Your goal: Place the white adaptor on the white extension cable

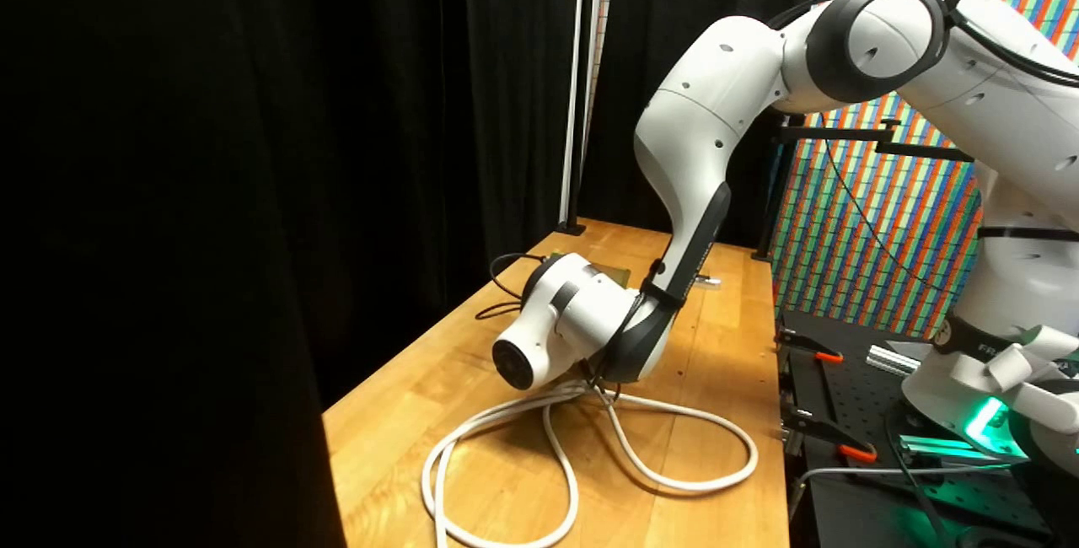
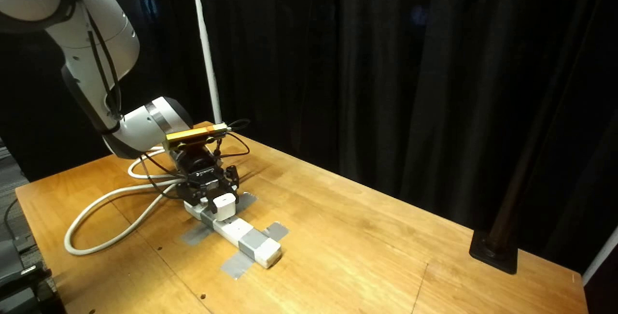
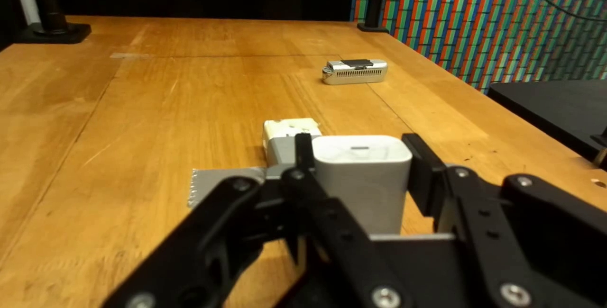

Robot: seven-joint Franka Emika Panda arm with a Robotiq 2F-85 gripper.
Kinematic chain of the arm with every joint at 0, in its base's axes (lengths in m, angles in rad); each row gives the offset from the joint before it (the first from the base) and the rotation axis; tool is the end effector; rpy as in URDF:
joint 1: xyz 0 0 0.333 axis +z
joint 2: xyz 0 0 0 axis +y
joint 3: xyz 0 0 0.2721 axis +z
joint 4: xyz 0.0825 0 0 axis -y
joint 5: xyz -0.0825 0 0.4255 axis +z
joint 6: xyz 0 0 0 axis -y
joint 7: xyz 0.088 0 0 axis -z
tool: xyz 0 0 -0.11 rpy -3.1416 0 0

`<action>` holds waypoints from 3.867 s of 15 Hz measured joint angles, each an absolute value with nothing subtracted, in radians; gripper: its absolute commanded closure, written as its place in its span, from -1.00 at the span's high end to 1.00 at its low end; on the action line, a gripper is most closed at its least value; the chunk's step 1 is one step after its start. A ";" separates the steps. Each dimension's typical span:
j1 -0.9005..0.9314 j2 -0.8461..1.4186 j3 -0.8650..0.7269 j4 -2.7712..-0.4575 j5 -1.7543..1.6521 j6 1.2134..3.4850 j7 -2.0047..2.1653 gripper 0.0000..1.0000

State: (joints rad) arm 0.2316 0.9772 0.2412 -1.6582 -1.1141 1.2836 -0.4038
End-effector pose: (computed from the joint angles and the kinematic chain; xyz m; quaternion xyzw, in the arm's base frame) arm 0.5133 0.1421 0.0005 0.5654 0.4980 -0.5117 0.4129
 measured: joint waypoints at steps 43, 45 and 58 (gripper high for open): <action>0.199 0.734 0.162 -1.389 -0.892 1.210 -0.786 -0.55; 0.233 0.783 0.147 -1.341 -0.933 1.139 -0.818 -0.55; 0.289 1.094 0.134 -1.109 -1.009 1.066 -1.046 -0.55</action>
